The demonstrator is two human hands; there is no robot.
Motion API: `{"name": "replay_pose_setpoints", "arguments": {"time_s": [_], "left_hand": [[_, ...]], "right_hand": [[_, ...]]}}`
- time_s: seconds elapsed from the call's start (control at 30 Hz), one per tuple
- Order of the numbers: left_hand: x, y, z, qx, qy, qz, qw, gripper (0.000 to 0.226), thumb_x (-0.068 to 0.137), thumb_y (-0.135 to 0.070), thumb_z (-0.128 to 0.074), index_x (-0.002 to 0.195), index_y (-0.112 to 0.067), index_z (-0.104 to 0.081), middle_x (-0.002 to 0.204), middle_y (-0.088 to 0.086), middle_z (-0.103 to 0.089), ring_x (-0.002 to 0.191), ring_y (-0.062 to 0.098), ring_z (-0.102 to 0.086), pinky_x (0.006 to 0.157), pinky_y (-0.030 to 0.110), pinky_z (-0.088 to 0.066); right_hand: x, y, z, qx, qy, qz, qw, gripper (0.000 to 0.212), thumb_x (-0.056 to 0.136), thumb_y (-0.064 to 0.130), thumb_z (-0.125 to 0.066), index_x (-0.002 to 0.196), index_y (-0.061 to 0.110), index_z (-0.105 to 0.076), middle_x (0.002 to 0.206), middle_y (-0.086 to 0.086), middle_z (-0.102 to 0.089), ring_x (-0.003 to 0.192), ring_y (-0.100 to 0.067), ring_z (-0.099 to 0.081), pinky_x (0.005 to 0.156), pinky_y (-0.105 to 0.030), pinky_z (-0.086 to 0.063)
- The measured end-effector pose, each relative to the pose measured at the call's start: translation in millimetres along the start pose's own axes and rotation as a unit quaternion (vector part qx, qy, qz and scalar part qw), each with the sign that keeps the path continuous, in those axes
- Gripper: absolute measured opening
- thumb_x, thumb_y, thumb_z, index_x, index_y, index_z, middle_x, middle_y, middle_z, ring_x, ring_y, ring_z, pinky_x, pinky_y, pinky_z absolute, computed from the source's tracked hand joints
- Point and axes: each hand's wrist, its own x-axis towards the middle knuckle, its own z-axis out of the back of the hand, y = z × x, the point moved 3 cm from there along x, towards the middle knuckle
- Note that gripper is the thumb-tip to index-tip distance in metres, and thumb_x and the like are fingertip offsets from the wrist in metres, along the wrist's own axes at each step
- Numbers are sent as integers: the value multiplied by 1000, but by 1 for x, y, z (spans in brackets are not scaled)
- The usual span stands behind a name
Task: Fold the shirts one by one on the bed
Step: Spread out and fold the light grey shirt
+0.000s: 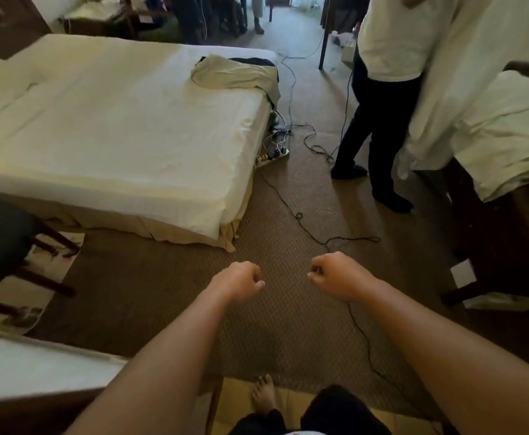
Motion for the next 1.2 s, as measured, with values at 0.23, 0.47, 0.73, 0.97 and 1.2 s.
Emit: {"name": "replay_pose_setpoints", "arguments": {"time_s": [0.23,0.47,0.73,0.97,1.2], "left_hand": [[109,2,85,-1,-18,0,1000,29,100,-41,-59,120,-23,-68,119,-1,-68,105,18,-65,94,43,-55],[245,-9,178,-15,-54,18,998,16,98,-42,-58,98,-29,-67,105,-3,-69,90,16,-67,85,38,-57],[365,-23,258,-62,-48,45,996,14,98,-43,-59,99,-33,-68,107,-6,-67,94,11,-63,89,38,-55],[467,11,322,-97,-67,69,991,20,99,-37,-58,107,-24,-71,106,-5,-69,92,11,-64,85,34,-55],[590,65,436,-89,-50,95,990,25,95,-40,-60,108,-22,-72,113,-1,-68,100,19,-64,89,38,-54]], "right_hand": [[123,-13,73,11,-17,10,1000,17,99,33,-57,95,23,-68,90,6,-65,81,-12,-63,80,-42,-58],[264,-41,160,15,-2,37,999,14,100,31,-57,100,23,-68,92,6,-64,82,-10,-63,79,-35,-58],[411,-75,252,-8,45,41,998,15,100,33,-56,102,25,-68,96,6,-65,85,-10,-64,82,-38,-59],[550,-75,311,-22,54,40,998,13,98,34,-57,96,25,-67,92,5,-64,84,-11,-65,81,-40,-60],[701,-30,385,-58,49,50,996,18,98,35,-56,95,23,-68,91,4,-65,83,-15,-64,80,-41,-59]]}}
